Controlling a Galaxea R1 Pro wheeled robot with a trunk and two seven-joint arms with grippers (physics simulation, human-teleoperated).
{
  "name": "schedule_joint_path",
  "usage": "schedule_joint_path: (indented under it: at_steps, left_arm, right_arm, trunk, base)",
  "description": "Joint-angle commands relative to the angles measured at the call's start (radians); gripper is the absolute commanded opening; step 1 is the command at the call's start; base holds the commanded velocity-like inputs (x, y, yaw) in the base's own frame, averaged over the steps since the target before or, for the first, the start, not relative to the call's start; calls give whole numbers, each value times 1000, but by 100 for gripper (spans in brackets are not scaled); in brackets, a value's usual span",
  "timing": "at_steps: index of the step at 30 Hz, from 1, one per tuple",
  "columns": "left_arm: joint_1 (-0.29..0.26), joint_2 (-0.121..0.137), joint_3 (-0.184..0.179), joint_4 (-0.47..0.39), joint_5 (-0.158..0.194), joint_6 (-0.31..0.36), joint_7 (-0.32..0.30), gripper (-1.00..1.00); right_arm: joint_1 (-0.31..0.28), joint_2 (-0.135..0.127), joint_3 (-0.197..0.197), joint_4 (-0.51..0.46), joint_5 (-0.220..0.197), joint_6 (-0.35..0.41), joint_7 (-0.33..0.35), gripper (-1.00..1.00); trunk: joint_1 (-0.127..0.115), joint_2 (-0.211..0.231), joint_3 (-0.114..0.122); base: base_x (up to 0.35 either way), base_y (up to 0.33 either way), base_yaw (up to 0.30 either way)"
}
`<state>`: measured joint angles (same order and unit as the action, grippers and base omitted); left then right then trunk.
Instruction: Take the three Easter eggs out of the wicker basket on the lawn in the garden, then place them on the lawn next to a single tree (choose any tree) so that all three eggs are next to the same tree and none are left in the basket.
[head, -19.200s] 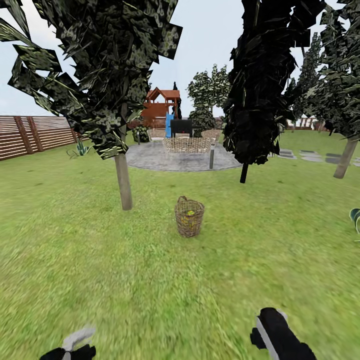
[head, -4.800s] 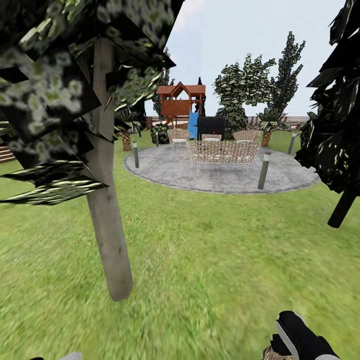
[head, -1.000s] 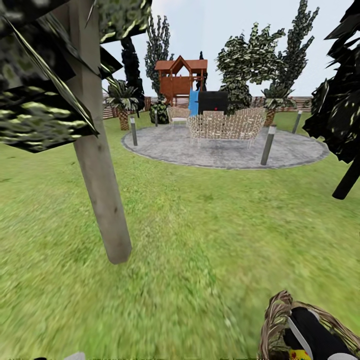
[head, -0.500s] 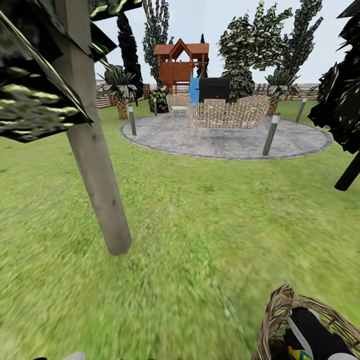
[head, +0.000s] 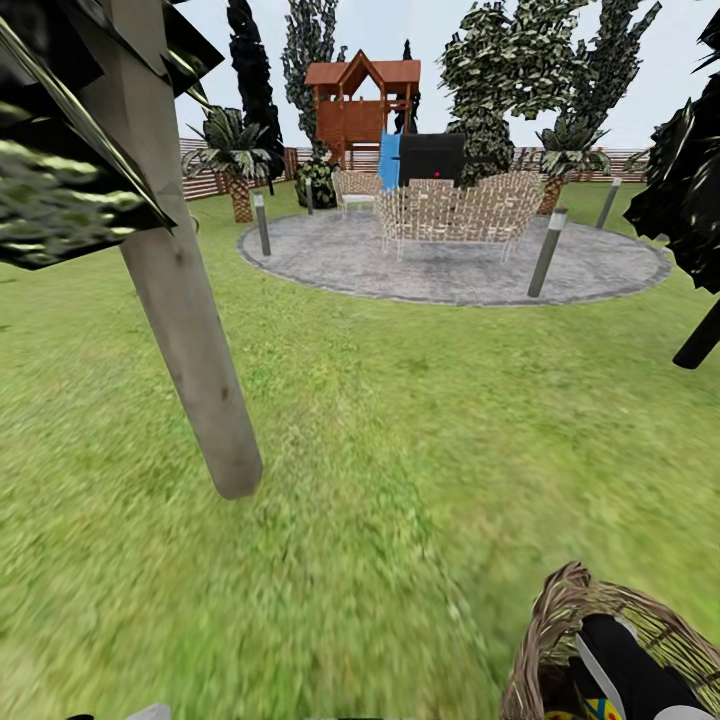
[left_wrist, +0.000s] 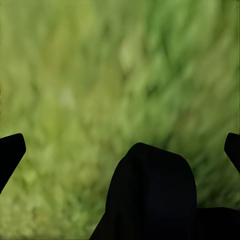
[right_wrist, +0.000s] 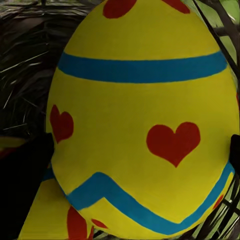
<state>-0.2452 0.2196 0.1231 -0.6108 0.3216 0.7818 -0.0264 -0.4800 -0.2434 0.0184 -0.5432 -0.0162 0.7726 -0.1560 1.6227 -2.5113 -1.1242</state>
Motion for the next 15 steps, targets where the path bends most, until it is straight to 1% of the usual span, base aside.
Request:
schedule_joint_path:
  at_steps: [1,8,15]
  left_arm:
    - [0,-1,4,-1,-1,5,-3,100]
    - [0,-2,4,-1,-1,5,-3,100]
    - [0,-1,4,-1,-1,5,-3,100]
  right_arm:
    - [0,0,1,-2,1,5,-4,-100]
    - [0,-2,-1,-1,1,5,-4,-100]
    - [0,4,0,-1,1,5,-4,-100]
  trunk:
    - [0,0,-1]
    - [0,0,-1]
    - [0,0,-1]
  base:
    - [0,0,0]
    - [0,0,0]
    - [0,0,0]
